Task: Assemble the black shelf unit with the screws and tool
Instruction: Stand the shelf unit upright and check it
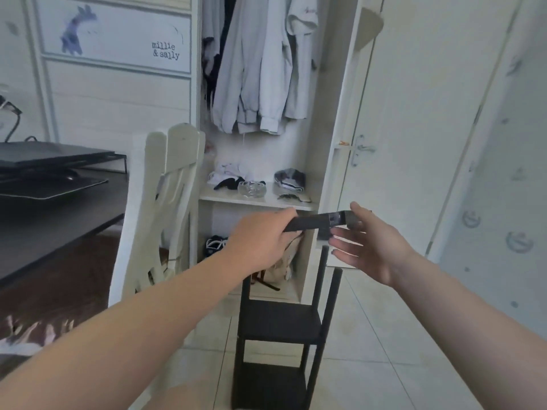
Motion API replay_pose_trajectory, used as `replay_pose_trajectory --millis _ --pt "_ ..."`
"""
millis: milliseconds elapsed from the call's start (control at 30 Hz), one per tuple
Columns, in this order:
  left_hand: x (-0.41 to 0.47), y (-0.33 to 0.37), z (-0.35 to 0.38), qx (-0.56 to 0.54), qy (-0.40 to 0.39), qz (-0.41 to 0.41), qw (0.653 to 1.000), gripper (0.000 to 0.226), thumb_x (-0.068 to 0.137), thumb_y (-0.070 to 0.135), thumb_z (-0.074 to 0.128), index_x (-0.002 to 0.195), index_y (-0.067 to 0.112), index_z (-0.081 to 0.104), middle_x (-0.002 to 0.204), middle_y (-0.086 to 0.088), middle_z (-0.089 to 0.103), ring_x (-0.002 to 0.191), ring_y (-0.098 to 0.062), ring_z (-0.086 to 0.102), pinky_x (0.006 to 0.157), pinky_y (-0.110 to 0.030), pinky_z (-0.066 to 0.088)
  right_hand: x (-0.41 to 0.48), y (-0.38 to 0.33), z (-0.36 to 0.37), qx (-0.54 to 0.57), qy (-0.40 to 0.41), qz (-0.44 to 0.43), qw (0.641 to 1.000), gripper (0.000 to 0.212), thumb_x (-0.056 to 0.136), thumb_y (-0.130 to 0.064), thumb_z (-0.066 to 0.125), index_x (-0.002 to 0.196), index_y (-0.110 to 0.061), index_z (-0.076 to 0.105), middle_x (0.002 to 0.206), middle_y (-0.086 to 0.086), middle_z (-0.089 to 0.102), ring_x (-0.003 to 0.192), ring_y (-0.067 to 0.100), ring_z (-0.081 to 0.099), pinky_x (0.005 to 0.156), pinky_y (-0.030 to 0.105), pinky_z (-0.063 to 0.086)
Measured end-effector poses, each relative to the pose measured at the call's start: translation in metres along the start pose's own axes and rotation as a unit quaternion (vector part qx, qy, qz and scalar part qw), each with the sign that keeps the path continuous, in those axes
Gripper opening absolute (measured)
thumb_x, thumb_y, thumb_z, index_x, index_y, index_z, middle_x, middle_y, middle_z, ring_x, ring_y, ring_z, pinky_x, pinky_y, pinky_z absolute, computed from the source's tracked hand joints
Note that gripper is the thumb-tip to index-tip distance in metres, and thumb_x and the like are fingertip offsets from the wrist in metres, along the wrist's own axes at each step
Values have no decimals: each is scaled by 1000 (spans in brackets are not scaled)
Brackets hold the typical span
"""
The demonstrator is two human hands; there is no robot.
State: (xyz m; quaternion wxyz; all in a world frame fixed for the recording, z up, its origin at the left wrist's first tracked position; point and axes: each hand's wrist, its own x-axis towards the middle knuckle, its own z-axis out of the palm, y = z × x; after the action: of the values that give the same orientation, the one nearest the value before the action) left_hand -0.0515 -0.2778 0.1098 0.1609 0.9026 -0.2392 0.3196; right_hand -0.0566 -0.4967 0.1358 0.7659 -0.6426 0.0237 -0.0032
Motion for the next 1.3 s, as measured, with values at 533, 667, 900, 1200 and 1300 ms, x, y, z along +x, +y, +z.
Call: replay_pose_trajectory --millis 533,667,900,1200,1300 --pt "12 -109 92 -609 104 -339 710 22 101 21 58 120 22 69 115 4 75 108 -17 70 85 -37 58 123 85 -14 -120 135 -103 978 67 98 -32 64 155 -22 31 135 -5 54 118 19 53 91 39 44" --pt "6 -132 130 -630 94 -390 665 25 99 23 61 123 19 68 113 2 75 106 -17 71 74 -28 60 150 121 -30 -114 167 -97 975 18 99 -16 61 115 -20 66 121 -2 69 112 21 65 104 44 50" --pt "19 -153 168 -571 96 -441 685 21 98 33 63 113 19 66 98 3 78 94 -17 75 77 -31 61 182 146 -41 -62 187 -110 974 18 94 -11 67 110 -16 72 106 -1 77 103 20 72 99 38 53" --pt "23 -165 197 -479 44 -416 771 16 100 42 56 96 46 72 100 26 73 103 -2 66 94 -31 49 208 157 -61 -118 211 -142 960 17 96 -23 66 112 -27 68 97 -23 69 79 -20 60 70 9 42" --pt "20 -165 207 -494 30 -431 755 14 99 44 56 100 46 71 102 21 75 105 -11 67 102 -37 47 214 166 -68 -123 209 -138 960 12 95 -21 65 106 -26 70 83 -27 69 72 -22 59 62 3 41"
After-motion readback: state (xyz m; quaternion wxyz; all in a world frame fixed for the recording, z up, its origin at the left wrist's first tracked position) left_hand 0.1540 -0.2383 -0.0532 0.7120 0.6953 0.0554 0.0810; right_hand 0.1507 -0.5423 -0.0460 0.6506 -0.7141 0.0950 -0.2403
